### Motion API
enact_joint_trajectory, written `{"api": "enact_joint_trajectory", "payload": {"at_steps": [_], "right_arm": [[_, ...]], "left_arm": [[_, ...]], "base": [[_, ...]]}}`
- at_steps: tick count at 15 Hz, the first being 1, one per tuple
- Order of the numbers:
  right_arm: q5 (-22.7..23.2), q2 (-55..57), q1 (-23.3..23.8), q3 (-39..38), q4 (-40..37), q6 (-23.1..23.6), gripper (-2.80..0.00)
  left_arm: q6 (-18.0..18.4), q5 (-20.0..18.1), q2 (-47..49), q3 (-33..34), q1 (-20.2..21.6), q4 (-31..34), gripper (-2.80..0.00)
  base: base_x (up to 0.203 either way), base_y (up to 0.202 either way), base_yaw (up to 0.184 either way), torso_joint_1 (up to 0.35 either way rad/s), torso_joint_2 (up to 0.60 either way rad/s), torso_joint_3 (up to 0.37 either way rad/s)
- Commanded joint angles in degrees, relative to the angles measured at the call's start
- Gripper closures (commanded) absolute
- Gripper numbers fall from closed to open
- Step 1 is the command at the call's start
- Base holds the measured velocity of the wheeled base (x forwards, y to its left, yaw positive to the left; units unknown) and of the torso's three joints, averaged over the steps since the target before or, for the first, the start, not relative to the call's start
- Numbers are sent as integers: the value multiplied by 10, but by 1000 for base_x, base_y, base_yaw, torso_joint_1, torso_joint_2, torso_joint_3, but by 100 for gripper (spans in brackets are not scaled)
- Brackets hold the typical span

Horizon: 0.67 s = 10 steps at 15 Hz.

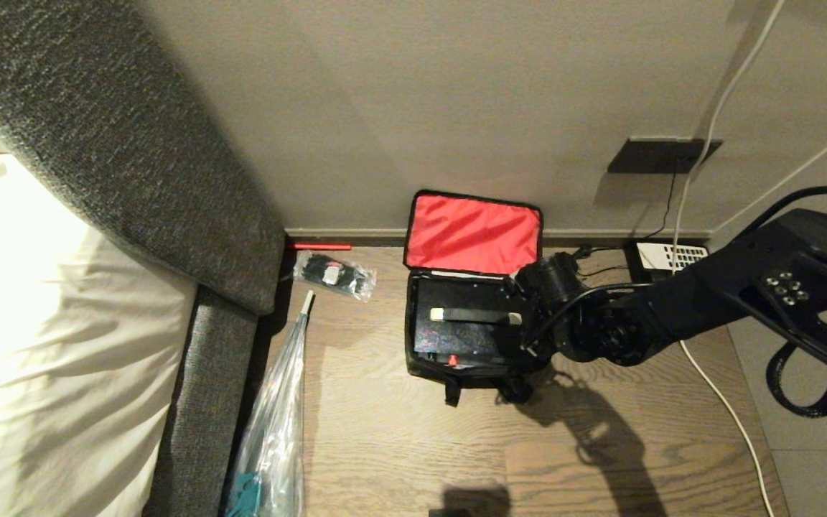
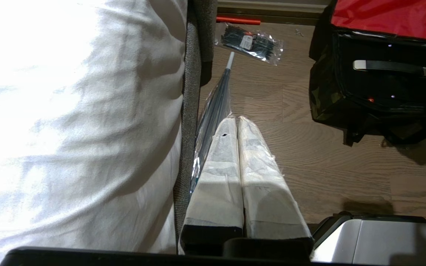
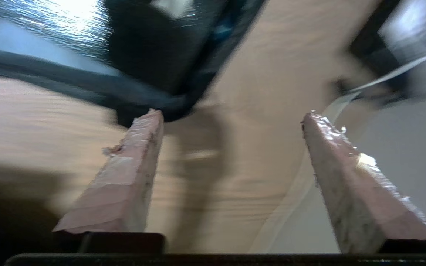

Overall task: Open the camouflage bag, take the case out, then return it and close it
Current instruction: Grip the handle

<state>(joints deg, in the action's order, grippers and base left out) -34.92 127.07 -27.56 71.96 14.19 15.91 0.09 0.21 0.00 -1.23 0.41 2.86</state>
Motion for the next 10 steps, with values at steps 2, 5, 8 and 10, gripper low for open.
{"api": "enact_joint_trajectory", "payload": {"at_steps": [2, 5, 8, 10], "right_arm": [[-82, 40, -11, 6, 76, 119, -280], [-75, 53, -18, -6, 169, 206, -280], [24, 40, -30, -47, 234, 230, -280], [58, 9, -31, -81, 232, 223, -280]], "left_arm": [[0, 1, 0, 0, 0, 0, 0], [0, 1, 0, 0, 0, 0, 0], [0, 1, 0, 0, 0, 0, 0], [0, 1, 0, 0, 0, 0, 0]], "base": [[0, 0, 0, 0, 0, 0], [0, 0, 0, 0, 0, 0], [0, 0, 0, 0, 0, 0], [0, 0, 0, 0, 0, 0]]}}
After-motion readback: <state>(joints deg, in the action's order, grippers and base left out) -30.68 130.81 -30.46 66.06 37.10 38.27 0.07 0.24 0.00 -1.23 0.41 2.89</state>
